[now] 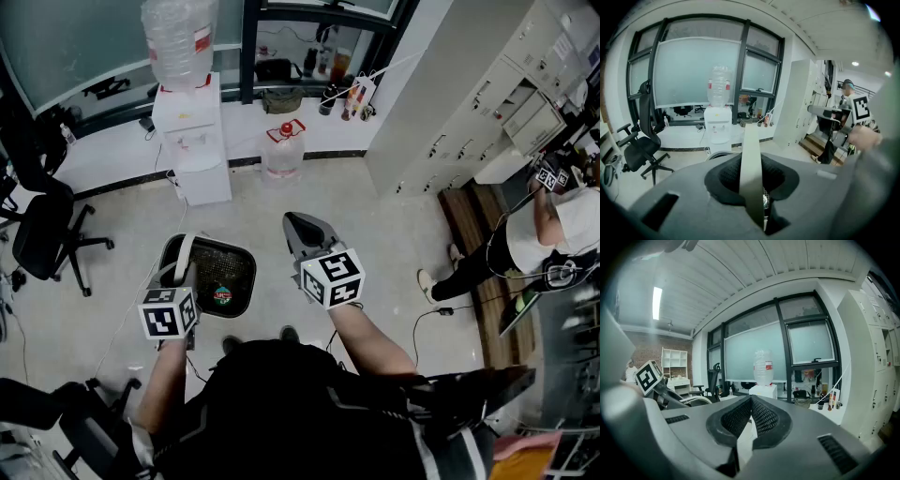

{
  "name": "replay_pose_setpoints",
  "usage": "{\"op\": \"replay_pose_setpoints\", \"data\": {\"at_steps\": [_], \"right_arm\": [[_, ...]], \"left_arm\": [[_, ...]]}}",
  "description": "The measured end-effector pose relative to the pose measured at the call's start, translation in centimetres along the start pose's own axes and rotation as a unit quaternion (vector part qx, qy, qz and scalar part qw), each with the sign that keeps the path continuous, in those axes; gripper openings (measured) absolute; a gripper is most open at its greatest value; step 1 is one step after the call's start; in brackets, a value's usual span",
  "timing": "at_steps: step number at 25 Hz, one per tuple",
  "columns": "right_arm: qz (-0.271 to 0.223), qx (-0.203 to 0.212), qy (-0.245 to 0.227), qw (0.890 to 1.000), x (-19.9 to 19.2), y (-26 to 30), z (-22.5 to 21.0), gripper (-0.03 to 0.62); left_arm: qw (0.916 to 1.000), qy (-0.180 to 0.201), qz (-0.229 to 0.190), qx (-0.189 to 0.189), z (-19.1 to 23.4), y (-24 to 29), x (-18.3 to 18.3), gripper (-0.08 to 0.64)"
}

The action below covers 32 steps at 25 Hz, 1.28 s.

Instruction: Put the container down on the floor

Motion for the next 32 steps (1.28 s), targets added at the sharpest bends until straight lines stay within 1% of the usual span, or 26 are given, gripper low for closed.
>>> {"op": "replay_pose_setpoints", "data": {"at_steps": [4,20,23,26,28,32], "right_arm": [[0.002,0.001,0.002,1.0,-0.2,0.0,0.5,0.008],[0.007,-0.005,0.003,1.0,-0.4,-0.1,0.3,0.008],[0.003,0.006,0.005,1.0,-0.3,0.1,0.7,0.008],[0.005,0.017,-0.007,1.0,-0.4,0.6,1.4,0.008],[0.008,0.019,-0.011,1.0,-0.6,1.0,1.8,0.008],[0.008,0.014,-0.003,1.0,-0.9,1.6,2.4,0.008]], "left_arm": [[1.0,0.0,0.002,-0.001,0.1,-0.2,-0.3,0.072],[1.0,-0.002,0.007,-0.005,0.1,0.0,-0.3,0.072],[0.9999,-0.002,0.008,-0.007,0.3,0.1,-0.3,0.073],[0.9999,-0.002,0.009,-0.008,0.6,0.4,-0.3,0.074],[0.9999,-0.002,0.008,-0.01,1.0,0.5,-0.4,0.074],[0.9999,0.0,0.008,-0.014,1.7,0.4,-0.4,0.074]]}}
Point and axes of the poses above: the fingertips, and each gripper's own axes: y forward along the fingers, z to its left, x out of its top, the point moved 4 cm from there along -y, backward along the fingers, and after that the axes turned 1 degree about -y, right-handed, at the moved point
